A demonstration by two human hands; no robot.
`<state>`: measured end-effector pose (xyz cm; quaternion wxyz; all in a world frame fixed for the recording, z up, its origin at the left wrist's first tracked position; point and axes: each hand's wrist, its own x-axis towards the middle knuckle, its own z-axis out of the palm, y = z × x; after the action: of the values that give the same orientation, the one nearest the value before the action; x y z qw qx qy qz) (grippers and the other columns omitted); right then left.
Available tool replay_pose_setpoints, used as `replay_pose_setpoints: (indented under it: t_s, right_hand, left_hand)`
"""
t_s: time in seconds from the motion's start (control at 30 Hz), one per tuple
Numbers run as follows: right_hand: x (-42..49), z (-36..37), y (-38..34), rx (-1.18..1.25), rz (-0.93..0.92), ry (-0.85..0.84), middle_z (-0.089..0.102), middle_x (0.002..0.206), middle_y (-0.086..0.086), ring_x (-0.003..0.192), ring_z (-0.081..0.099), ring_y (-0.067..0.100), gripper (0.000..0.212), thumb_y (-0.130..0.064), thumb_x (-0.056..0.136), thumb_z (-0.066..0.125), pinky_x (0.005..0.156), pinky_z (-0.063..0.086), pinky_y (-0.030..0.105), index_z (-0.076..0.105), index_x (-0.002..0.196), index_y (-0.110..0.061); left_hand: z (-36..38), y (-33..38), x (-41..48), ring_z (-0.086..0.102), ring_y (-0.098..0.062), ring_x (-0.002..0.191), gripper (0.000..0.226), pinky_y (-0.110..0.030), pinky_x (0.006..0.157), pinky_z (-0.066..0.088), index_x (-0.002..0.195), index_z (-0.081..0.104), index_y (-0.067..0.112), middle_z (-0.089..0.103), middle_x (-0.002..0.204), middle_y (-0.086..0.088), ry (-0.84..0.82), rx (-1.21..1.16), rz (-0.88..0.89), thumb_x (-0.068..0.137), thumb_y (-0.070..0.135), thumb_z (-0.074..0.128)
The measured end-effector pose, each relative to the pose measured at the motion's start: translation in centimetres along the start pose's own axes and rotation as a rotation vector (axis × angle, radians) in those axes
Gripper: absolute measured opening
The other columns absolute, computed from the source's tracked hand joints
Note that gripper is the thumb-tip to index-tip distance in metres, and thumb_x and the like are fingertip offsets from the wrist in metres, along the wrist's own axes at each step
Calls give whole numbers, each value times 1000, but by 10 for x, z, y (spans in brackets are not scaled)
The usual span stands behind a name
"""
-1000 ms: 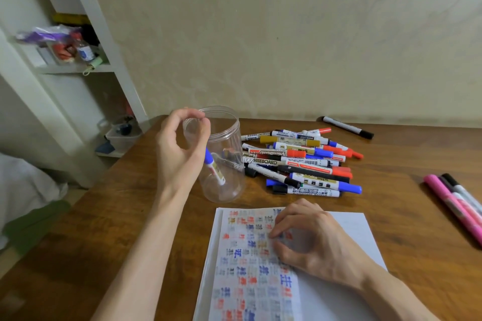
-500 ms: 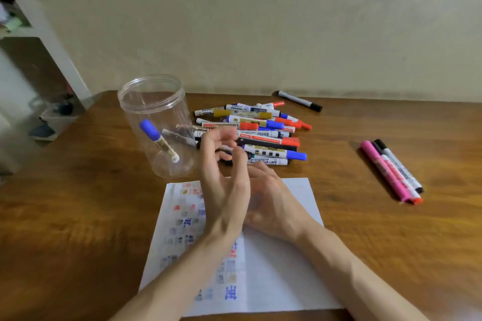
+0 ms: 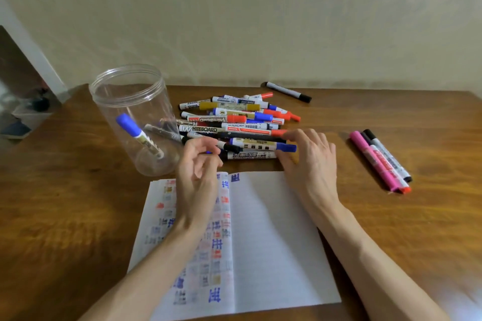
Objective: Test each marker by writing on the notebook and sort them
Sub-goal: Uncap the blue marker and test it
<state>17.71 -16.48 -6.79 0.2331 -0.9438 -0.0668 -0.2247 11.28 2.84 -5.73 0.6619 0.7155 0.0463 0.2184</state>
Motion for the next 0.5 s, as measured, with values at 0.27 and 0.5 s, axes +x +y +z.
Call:
replay_pose_setpoints:
  t_s: [0.27,0.5]
  right_hand:
    - [4,-14,-1,-80,3,-82,69,118,6,111,53,25,25,-21,98,72,86,32,35,73,124,-20]
    - [2,-20,0,643,212,-172,64,80,-10,74,50,8,2,-27,95,77,63,38,24,79,94,-28]
  left_hand:
    - [-4,-4,8,65,-7,82,20,-17,74,52,109,64,16,68,93,1,-96,-14,-27,97,1,58]
    - [-1,-5,6,67,-11,107,23,-27,84,58,117,66,23,71,108,8,-227,76,42,97,12,69]
